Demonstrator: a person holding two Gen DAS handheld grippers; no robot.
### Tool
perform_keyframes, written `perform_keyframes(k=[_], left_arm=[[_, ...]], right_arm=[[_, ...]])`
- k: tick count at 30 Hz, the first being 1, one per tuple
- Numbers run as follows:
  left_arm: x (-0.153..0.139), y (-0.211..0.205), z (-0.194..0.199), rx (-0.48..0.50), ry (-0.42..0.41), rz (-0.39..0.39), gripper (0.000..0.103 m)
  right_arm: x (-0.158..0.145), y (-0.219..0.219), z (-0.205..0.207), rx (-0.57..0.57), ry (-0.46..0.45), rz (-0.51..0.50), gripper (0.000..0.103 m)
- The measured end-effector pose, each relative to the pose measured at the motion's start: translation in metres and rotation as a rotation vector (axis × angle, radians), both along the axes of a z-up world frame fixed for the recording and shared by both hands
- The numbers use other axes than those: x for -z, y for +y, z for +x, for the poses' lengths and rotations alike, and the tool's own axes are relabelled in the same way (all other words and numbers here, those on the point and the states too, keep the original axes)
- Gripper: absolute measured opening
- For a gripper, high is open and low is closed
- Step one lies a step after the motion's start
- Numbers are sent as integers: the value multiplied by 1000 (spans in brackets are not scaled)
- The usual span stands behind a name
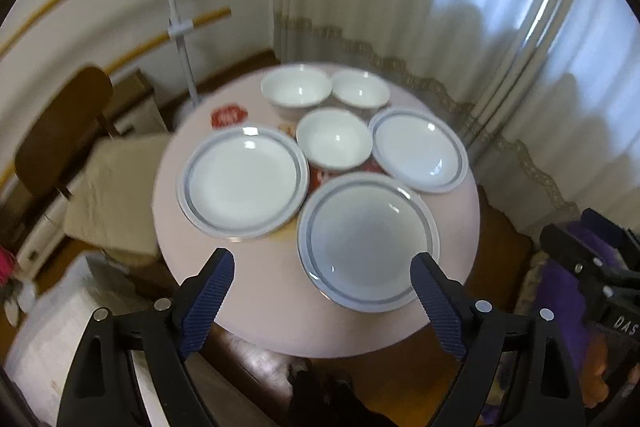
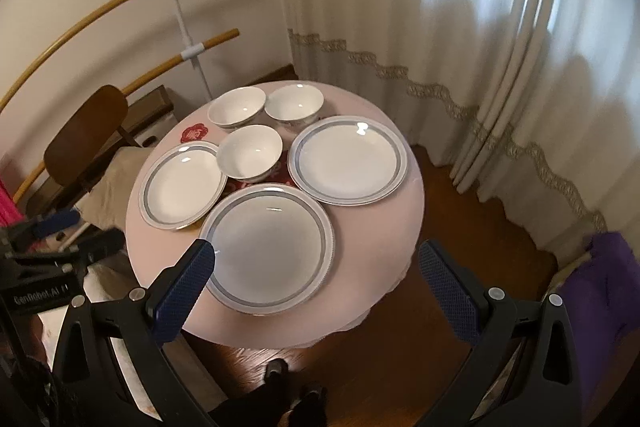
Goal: Organize plates and bowls
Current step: 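Move both grippers down toward the rim of the nearest grey-rimmed plate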
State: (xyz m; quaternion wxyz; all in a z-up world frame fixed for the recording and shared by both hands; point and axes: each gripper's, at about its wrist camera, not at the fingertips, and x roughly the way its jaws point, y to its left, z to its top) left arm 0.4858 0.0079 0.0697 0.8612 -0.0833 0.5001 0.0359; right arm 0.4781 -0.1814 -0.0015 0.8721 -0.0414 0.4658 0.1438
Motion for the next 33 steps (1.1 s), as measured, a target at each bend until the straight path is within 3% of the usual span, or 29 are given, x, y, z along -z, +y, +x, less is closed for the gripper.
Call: perform_keyframes(k=[2, 7, 11, 18, 23, 28, 33], left_arm=[[2, 12, 16, 15, 5, -4, 87], [8, 43, 41, 17, 20, 1, 87], [30, 54, 56, -16, 63, -12, 87], [83, 60, 92, -94, 160, -68, 87], [134, 55, 112, -178, 226, -76, 86], [183, 43, 119, -259, 256, -110, 84], [216, 37, 128, -309, 270, -123, 83]], right_arm=[[0, 4, 5, 12, -1, 5, 102], [0, 16, 8, 24, -103, -12, 103], [20, 23, 24, 26, 3, -88, 103], [72, 9, 59, 26, 162, -109, 101], [119, 1, 79, -49, 265, -71, 96], [165, -3, 99, -127, 367, -47, 86], [188, -8, 111, -179, 415, -23, 82]])
